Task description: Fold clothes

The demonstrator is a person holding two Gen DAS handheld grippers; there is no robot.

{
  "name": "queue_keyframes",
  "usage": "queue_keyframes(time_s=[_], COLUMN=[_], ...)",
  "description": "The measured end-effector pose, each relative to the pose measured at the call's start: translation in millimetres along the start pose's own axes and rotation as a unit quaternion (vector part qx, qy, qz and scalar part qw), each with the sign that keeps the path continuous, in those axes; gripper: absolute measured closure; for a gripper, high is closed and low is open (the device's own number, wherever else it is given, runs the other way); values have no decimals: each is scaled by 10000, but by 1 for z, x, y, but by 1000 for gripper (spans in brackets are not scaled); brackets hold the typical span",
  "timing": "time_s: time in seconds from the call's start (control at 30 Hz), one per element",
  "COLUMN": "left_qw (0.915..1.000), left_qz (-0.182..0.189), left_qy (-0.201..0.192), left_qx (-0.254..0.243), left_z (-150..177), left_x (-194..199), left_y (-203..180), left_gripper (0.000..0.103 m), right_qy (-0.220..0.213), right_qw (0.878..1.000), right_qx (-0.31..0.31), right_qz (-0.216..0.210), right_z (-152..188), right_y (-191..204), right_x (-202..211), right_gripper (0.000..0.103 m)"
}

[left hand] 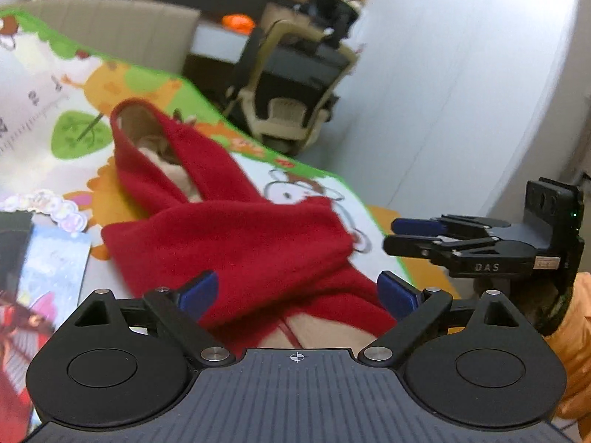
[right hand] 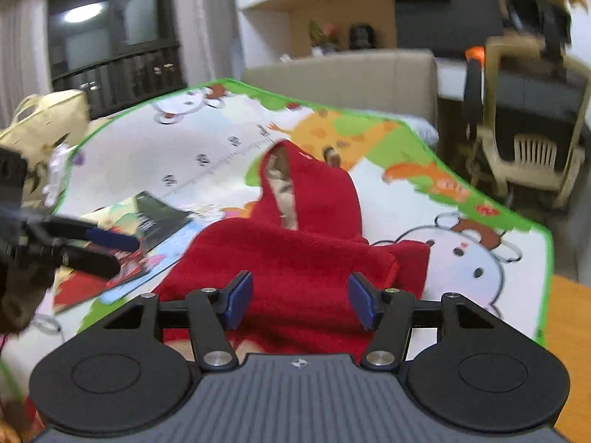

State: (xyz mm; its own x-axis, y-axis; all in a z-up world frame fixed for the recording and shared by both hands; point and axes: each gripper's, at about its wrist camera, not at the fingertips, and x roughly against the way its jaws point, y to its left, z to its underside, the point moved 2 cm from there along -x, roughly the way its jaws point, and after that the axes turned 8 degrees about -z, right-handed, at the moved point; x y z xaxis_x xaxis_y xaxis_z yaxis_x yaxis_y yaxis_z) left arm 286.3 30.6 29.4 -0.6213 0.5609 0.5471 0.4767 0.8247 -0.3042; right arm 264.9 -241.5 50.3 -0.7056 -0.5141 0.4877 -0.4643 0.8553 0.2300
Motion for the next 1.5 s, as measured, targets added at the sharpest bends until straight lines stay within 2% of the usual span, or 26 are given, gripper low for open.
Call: queue_keyframes(time_s=[0.13, 0.2, 0.27, 0.47, 0.6, 0.7, 0.77, 0.8, 0.87, 1.0, 1.13, 1.27, 1.4, 1.5], left_qw=[9981, 9968, 9936, 9985, 9975, 9949, 9929, 9919, 9903, 9910, 9949, 9952, 9856, 9769], left_qz=[88, -47, -229, -88, 51, 131, 29, -97, -415, -436, -438, -572, -858, -933], left_qy=[-25, 184, 566, 343, 252, 194, 44, -8, 88, 542, 812, 628, 222, 81], left_qx=[604, 772, 949, 420, 661, 976, 1188, 1270, 1325, 1143, 412, -495, -1440, -1921], left_z=[-16, -11, -1, 13, 7, 0, -6, -9, -10, 12, 36, 55, 86, 121], left_x=[-50, -79, -103, -104, -94, -81, -66, -59, -48, -26, -6, 24, 53, 78], left_y=[25, 37, 50, 49, 61, 72, 84, 92, 104, 107, 72, 25, -15, -34], left_gripper=[6, 6, 6, 3, 3, 3, 3, 3, 3, 3, 3, 3, 3, 3], right_qy=[160, 232, 304, 508, 612, 635, 584, 573, 561, 599, 743, 630, 653, 683], right_qw=[9998, 9997, 9993, 9976, 9968, 9956, 9947, 9944, 9934, 9918, 9903, 9912, 9874, 9816], right_qx=[-61, 27, 115, 341, 470, 640, 716, 654, 511, 121, 119, 591, 1204, 1671], right_qz=[48, 112, 176, 326, 195, 252, 457, 606, 859, 1122, 1171, 1006, 792, 628], right_z=[-32, -47, -63, -106, -103, -91, -78, -71, -54, -5, 44, 68, 96, 118], right_y=[-14, -16, -19, -24, -12, -12, -21, -28, -41, -57, -46, -10, 28, 57], right_x=[-54, -82, -109, -189, -206, -181, -149, -131, -95, -21, 32, 67, 83, 93], right_gripper=[46, 46, 45, 43, 43, 41, 30, 28, 28, 28, 28, 28, 28, 28])
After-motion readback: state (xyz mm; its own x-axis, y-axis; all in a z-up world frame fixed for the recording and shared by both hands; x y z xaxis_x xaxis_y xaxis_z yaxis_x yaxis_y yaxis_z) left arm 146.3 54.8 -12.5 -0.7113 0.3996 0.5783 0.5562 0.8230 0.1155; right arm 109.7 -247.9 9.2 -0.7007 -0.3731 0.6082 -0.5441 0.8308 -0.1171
